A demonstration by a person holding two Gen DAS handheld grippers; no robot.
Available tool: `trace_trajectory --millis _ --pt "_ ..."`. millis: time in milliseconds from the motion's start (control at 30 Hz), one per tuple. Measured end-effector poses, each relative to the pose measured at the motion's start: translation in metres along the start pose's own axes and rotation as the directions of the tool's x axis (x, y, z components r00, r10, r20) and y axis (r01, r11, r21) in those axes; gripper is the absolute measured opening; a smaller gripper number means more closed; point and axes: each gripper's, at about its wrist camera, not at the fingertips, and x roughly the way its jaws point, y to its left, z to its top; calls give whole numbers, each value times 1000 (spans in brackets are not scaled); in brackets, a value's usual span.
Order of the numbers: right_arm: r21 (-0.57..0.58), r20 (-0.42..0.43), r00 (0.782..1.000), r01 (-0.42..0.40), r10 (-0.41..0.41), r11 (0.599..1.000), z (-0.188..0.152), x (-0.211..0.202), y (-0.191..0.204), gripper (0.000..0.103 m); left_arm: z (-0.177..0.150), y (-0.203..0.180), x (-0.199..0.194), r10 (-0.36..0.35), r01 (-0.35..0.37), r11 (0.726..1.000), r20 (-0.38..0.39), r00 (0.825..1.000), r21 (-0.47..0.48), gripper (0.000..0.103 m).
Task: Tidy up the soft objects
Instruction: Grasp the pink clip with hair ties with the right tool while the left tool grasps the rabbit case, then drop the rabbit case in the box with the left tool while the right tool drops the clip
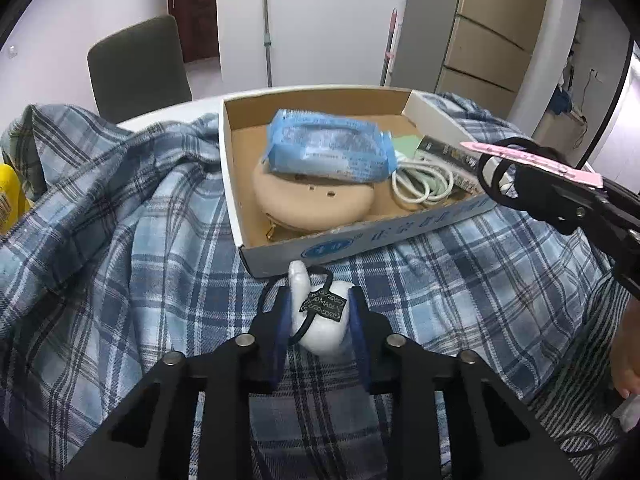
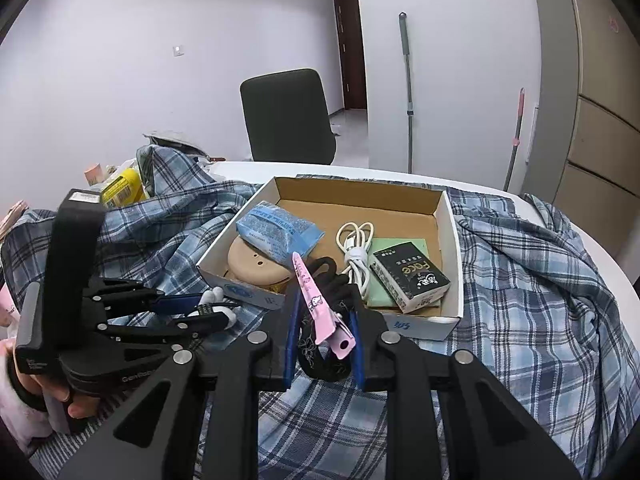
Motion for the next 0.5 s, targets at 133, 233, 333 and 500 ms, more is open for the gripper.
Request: trace_trajectory --millis 133,233,333,500 --pt "16 17 1000 3 -3 1000 2 -3 -4 20 1 -7 -19 6 -9 1000 89 996 28 27" --pt "27 26 1000 -8 8 1000 2 -5 -6 20 0 -14 -39 5 -15 999 180 984 51 27" --pt "25 45 999 -7 6 1000 2 -9 -5 20 -2 -17 -66 -9 -6 999 296 955 49 27" --pt "19 109 994 -1 -1 1000 6 -22 -4 20 -4 -24 -114 19 -47 998 491 871 45 27"
